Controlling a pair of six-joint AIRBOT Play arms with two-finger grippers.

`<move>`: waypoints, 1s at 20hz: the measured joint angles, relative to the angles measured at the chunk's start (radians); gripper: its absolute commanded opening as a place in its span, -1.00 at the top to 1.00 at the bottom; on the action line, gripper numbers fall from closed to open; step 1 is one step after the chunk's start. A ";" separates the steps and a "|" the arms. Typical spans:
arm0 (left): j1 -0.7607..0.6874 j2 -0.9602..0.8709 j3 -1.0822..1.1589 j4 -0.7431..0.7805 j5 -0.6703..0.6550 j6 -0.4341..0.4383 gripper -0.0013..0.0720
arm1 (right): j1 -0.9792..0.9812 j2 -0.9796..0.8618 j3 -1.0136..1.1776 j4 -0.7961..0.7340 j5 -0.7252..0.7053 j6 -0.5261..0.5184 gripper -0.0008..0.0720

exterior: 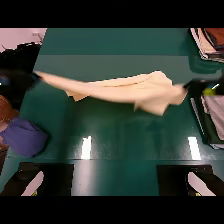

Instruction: Fold the shirts.

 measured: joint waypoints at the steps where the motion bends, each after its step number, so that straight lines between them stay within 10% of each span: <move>1: 0.000 0.010 0.098 0.017 -0.001 -0.002 0.90 | -0.014 0.026 0.093 0.000 -0.006 0.000 0.94; 10: 0.000 0.037 0.742 0.063 0.070 -0.045 0.90 | -0.264 0.127 0.743 0.006 0.097 -0.001 0.94; 20: -0.001 -0.048 0.492 0.043 -0.023 -0.103 0.90 | -0.317 -0.073 0.784 0.100 0.272 0.034 0.94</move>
